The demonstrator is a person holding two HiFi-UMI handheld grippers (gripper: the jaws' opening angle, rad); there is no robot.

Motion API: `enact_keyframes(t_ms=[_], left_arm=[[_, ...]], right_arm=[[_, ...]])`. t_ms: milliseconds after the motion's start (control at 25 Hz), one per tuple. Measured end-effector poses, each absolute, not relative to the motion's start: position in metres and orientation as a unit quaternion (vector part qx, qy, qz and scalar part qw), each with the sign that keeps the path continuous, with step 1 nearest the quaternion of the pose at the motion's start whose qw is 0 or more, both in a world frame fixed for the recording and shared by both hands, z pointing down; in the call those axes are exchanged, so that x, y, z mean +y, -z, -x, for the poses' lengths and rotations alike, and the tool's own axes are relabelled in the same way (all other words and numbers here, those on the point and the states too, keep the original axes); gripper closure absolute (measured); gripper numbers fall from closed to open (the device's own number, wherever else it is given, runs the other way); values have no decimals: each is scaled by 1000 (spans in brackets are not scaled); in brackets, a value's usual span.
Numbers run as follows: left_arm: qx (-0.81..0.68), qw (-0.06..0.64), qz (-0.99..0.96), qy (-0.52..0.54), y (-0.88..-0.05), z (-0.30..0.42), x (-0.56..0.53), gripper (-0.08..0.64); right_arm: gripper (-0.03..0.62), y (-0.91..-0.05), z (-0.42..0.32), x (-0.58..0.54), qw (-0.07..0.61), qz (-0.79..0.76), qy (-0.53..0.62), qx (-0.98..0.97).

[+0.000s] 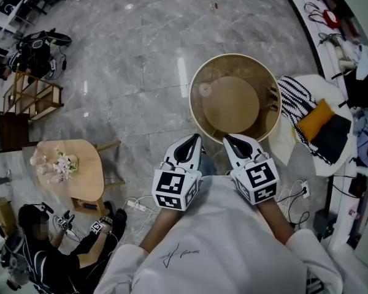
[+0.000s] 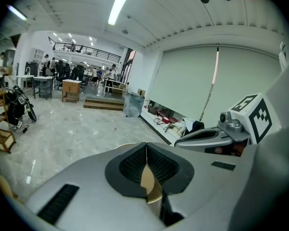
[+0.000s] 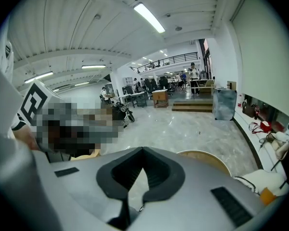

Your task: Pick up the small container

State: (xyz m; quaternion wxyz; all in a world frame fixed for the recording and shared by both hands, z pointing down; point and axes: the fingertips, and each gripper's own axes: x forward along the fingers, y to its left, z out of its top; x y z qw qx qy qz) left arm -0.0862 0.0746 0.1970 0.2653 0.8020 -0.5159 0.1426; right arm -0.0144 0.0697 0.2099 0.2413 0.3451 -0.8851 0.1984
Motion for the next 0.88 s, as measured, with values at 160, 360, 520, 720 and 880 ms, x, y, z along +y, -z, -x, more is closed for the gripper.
enact_keyframes(t_ms=[160, 360, 520, 720, 880], left_arm=[[-503, 267, -809, -146, -202, 99, 63, 543], [-484, 267, -820, -151, -210, 114, 52, 543], [-477, 266, -824, -154, -214, 129, 45, 543], [-471, 278, -823, -154, -219, 136, 40, 543], [-468, 281, -824, -154, -221, 133, 38, 543]], right_arm=[[576, -213, 25, 60, 241, -362, -203, -877], [575, -223, 36, 56, 249, -379, -208, -867], [575, -228, 50, 54, 250, -384, -213, -863], [575, -228, 58, 47, 252, -384, -208, -863], [575, -227, 56, 38, 253, -387, -201, -864]])
